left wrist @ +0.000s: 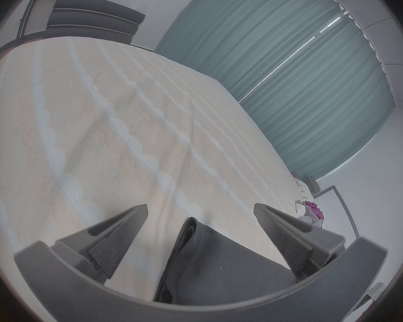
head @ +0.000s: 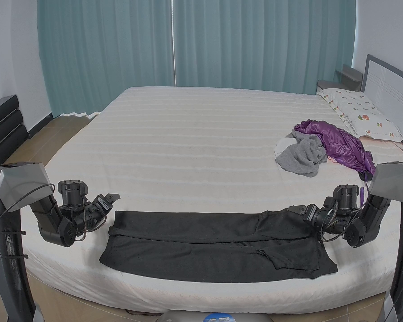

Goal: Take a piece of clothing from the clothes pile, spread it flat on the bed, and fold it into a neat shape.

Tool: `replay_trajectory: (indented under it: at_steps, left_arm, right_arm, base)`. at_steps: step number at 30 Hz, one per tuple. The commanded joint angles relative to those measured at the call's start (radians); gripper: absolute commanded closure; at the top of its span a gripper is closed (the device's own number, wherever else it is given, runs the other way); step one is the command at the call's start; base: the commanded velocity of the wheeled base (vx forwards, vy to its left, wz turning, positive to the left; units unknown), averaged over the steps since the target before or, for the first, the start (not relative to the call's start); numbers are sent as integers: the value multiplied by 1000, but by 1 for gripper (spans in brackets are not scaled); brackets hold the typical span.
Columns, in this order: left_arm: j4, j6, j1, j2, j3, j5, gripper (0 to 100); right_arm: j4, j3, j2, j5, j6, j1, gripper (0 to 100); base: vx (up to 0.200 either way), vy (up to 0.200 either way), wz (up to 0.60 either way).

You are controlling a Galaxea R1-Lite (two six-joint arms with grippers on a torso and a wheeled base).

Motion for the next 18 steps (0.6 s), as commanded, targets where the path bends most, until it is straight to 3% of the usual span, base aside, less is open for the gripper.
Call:
replay_trajectory:
  at_steps: [1, 2, 18]
  left_arm:
    - [-1, -1, 0, -5, 2, 0, 0]
    - [-1, -1, 0, -5, 2, 0, 0]
    - [-1, 4, -4, -7, 5, 3, 0]
  right_arm:
    - [0, 3, 22, 0, -10, -3, 0]
    - [0, 6, 22, 0, -16, -3, 100]
    - [-73, 109, -4, 0, -35, -39, 100]
  base:
    - [0, 0, 0]
    - [0, 0, 0]
    - [0, 0, 0]
